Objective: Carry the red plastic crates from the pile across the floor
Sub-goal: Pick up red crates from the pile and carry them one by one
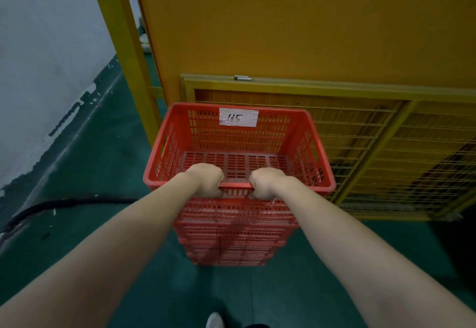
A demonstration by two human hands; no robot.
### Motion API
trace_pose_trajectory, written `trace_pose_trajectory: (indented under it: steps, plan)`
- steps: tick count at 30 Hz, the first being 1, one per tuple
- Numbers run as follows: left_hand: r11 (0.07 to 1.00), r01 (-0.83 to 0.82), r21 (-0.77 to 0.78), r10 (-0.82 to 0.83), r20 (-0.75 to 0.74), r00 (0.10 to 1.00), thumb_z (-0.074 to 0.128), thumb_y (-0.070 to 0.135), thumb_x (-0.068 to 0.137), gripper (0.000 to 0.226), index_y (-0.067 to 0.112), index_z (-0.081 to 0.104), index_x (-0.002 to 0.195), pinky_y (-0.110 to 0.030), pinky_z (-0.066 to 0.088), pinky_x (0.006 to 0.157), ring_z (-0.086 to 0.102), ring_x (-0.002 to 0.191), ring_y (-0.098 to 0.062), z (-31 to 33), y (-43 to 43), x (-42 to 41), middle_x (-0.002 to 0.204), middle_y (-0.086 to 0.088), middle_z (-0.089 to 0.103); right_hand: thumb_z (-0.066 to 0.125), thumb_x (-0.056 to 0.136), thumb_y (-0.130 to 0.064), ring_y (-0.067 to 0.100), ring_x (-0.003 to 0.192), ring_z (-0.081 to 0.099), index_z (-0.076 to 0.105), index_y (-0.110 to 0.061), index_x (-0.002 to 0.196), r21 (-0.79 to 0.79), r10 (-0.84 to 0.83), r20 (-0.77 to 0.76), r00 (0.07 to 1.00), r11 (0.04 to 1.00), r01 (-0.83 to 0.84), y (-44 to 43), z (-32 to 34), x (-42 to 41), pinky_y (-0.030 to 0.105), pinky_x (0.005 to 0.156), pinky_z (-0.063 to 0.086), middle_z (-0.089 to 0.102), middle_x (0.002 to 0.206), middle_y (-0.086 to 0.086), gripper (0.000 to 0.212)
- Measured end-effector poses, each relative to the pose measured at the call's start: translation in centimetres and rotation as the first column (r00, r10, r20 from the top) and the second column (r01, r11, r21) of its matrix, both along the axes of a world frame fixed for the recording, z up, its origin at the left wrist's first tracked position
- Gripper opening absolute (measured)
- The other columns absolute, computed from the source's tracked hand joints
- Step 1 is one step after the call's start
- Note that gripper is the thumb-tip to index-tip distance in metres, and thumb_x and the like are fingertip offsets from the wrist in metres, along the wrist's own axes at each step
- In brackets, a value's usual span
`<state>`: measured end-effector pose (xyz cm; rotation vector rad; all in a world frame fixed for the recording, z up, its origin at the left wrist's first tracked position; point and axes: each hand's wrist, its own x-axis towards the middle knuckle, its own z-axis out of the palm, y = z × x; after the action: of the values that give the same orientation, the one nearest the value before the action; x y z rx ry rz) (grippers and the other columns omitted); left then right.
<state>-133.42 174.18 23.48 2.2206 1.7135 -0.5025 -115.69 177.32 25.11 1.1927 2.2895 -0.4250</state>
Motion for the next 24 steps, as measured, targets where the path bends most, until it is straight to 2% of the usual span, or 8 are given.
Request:
trace_pose_trajectory:
  steps: [7, 12, 15, 18, 20, 22, 24]
  plan:
    - [0.998, -0.033, 0.051, 0.033, -0.01, 0.999, 0.06, 0.052, 0.087, 0.033, 0.018, 0.062, 0.088, -0.03, 0.043, 0.064, 0.055, 0.076, -0.022, -0.1, -0.6, 0.0, 0.081, 0.002, 0.058, 0.059, 0.093, -0.037, 0.022, 0.072, 0.057, 0.062, -0.016, 0.091, 0.094, 0.002, -0.052, 0.999, 0.996, 0.003, -0.6, -0.7, 0.4, 0.033, 0.057, 0.044, 0.058, 0.075, -0.001, 0.021]
    - [0.994, -0.057, 0.091, 0.056, 0.015, 0.998, 0.056, 0.052, 0.089, 0.031, 0.022, 0.061, 0.091, -0.03, 0.045, 0.065, 0.06, 0.082, -0.022, -0.7, -1.3, 0.0, 0.09, 0.001, 0.065, 0.061, 0.09, -0.035, 0.022, 0.079, 0.062, 0.065, -0.022, 0.093, 0.169, -0.014, -0.17, 0.985, 0.985, 0.043, -1.1, -1.5, 1.3, 0.034, 0.063, 0.05, 0.066, 0.086, -0.001, 0.014]
    - [0.996, -0.063, 0.064, 0.061, 0.032, 0.998, 0.055, 0.056, 0.087, 0.034, 0.023, 0.061, 0.091, -0.03, 0.046, 0.064, 0.057, 0.079, -0.019, -0.4, -1.4, 0.2, 0.086, 0.005, 0.062, 0.062, 0.087, -0.037, 0.021, 0.089, 0.063, 0.065, -0.028, 0.098, 0.24, -0.009, -0.231, 0.973, 0.968, 0.066, -1.8, -1.8, 1.8, 0.034, 0.07, 0.052, 0.067, 0.093, -0.005, 0.015]
    - [0.994, -0.097, 0.049, 0.092, 0.102, 0.991, 0.054, 0.073, 0.078, 0.047, 0.026, 0.061, 0.081, -0.028, 0.042, 0.057, 0.057, 0.07, -0.014, 0.3, -1.4, 0.7, 0.073, 0.01, 0.059, 0.065, 0.082, -0.047, 0.016, 0.101, 0.063, 0.065, -0.035, 0.112, 0.259, -0.05, -0.325, 0.944, 0.956, 0.14, -2.4, -1.7, 2.8, 0.031, 0.076, 0.05, 0.069, 0.106, -0.011, 0.032]
    - [0.989, -0.135, 0.058, 0.121, 0.199, 0.972, 0.046, 0.083, 0.073, 0.058, 0.03, 0.066, 0.085, -0.029, 0.047, 0.06, 0.06, 0.071, -0.011, 1.0, -1.5, 1.2, 0.074, 0.011, 0.063, 0.068, 0.078, -0.053, 0.014, 0.109, 0.06, 0.059, -0.037, 0.125, 0.229, -0.088, -0.38, 0.921, 0.955, 0.186, -2.9, -1.2, 3.6, 0.032, 0.082, 0.052, 0.066, 0.119, -0.013, 0.051]
    - [0.981, -0.163, 0.104, 0.128, 0.282, 0.951, 0.04, 0.083, 0.077, 0.059, 0.033, 0.068, 0.09, -0.03, 0.051, 0.068, 0.061, 0.075, -0.01, 1.7, -1.8, 2.2, 0.078, 0.011, 0.066, 0.07, 0.075, -0.052, 0.016, 0.119, 0.055, 0.05, -0.039, 0.136, 0.189, -0.15, -0.416, 0.897, 0.95, 0.247, -3.4, -0.6, 4.7, 0.036, 0.089, 0.051, 0.059, 0.13, -0.008, 0.065]
    - [0.969, -0.182, 0.166, 0.119, 0.328, 0.937, 0.038, 0.072, 0.086, 0.051, 0.033, 0.068, 0.096, -0.03, 0.051, 0.071, 0.063, 0.082, -0.012, 2.4, -1.9, 3.4, 0.086, 0.011, 0.068, 0.07, 0.075, -0.043, 0.019, 0.125, 0.049, 0.038, -0.043, 0.142, 0.178, -0.214, -0.443, 0.871, 0.931, 0.319, -4.0, 0.1, 6.1, 0.039, 0.091, 0.05, 0.053, 0.135, -0.001, 0.074]
